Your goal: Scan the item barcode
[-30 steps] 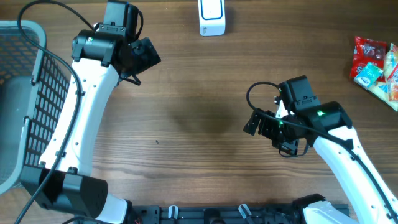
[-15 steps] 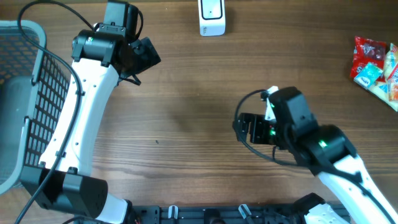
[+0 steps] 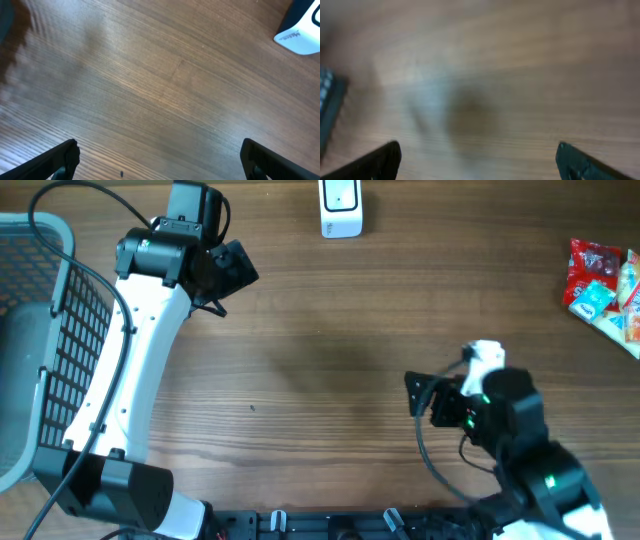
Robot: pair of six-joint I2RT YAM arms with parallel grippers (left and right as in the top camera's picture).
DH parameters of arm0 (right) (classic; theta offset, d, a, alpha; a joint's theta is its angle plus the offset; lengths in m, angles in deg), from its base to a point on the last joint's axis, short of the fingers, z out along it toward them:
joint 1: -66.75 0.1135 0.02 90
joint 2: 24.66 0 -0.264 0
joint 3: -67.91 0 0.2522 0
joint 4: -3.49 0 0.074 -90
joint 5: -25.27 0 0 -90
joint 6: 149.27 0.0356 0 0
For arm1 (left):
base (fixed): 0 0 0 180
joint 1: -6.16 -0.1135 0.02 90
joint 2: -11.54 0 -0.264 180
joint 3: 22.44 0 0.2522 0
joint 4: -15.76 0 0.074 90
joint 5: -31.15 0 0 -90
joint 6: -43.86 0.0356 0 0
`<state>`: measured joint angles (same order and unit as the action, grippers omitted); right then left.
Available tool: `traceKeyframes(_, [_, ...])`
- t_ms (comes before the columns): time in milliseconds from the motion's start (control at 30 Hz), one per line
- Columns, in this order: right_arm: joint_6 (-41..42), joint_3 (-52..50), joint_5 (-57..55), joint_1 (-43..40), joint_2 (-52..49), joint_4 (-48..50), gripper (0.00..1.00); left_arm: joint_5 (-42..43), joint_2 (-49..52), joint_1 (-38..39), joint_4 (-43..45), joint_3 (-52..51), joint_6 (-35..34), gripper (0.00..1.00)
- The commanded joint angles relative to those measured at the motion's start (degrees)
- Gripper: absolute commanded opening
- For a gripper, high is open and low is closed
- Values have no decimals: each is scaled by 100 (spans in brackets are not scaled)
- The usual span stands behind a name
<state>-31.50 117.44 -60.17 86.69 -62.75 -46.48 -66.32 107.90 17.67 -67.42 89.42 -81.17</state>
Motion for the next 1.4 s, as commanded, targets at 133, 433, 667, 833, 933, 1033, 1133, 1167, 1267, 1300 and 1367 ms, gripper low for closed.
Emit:
traceKeyframes(133, [-1110,-1528,538,-719,2406,1019,100,-57,20,-11,0,37,-57,100])
traceKeyframes(433, [-933,-2994,538,-1333,3637,2579,100,-57,20,-11,0,37,-57,100])
traceKeyframes(667, [-975,-3176,138,-1373,3790,2774,100,-57,20,-13,2,37,-57,100])
traceKeyframes(833, [-1117,-3394,-31,-1390,3790,3322,100,-57,20,-11,0,37,-57,100])
traceKeyframes(933, [-1132,-3550,-33,-1419,3790,3659,100,-57,20,-11,2,37,-57,100])
traceKeyframes(1033, [-1134,-3550,-223,-1421,3790,3644,100,-57,20,-11,0,37,-57,100])
traceKeyframes(1133, [-1335,-3550,-260,-1587,3790,3639,100,-57,20,-11,0,37,-57,100])
traceKeyframes(1167, [-1427,-3550,-236,-1652,3790,3637,100,-57,20,-11,0,37,-57,100])
traceKeyframes(1267, [-1471,-3550,-212,-2135,3790,3628,100,-57,20,-11,0,37,-57,100])
traceKeyframes(1300, [-1471,-3550,-201,-2273,3790,3626,100,-57,20,-13,0,37,-57,100])
traceKeyframes(1367, [-1475,-3550,-199,-2566,3790,3626,100,-57,20,-13,2,37,-57,100])
